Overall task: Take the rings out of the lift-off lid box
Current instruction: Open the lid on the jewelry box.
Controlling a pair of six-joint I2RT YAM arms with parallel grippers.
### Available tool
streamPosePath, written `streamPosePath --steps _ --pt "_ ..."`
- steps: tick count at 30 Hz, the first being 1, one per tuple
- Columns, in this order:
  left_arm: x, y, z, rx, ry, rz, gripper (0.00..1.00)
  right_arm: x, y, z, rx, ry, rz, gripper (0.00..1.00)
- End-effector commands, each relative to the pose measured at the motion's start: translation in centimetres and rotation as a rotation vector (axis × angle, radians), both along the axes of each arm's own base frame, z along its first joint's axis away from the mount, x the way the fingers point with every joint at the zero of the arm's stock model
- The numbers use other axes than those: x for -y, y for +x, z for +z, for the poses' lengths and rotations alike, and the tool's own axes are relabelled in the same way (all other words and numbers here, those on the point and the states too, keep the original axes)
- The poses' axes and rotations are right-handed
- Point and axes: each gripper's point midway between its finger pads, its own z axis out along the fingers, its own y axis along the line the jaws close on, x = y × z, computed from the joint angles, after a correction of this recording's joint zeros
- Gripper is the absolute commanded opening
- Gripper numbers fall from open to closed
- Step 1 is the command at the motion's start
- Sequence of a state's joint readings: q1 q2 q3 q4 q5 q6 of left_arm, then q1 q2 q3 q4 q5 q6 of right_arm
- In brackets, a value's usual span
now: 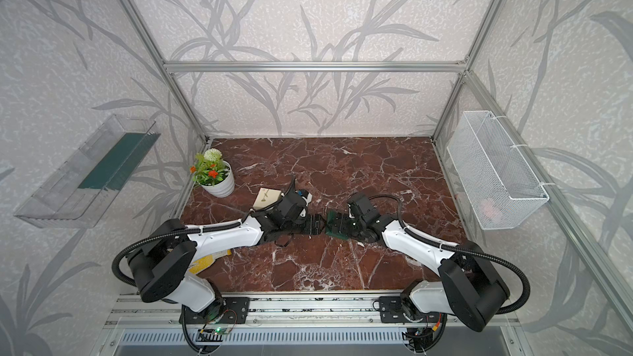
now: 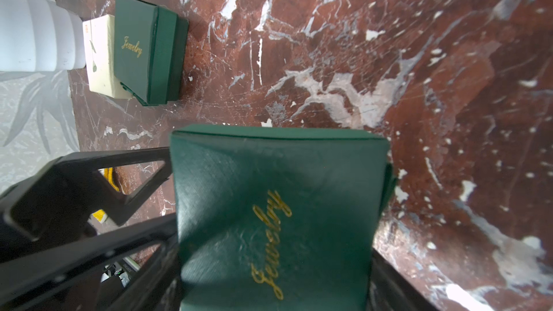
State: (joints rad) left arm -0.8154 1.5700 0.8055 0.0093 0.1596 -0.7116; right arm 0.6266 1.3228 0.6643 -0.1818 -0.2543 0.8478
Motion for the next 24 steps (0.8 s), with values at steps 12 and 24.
streamPosePath --steps 12,24 --pt "2.1 -0.2 -0.1 -0.026 -0.063 -0.032 0.85 -1.2 0.0 1.3 0.033 0.077 0.026 0.83" --pt "3.2 -1.4 -1.4 -0.055 -0.047 -0.06 0.84 -2.0 0.5 2.8 0.083 0.151 0.034 0.82"
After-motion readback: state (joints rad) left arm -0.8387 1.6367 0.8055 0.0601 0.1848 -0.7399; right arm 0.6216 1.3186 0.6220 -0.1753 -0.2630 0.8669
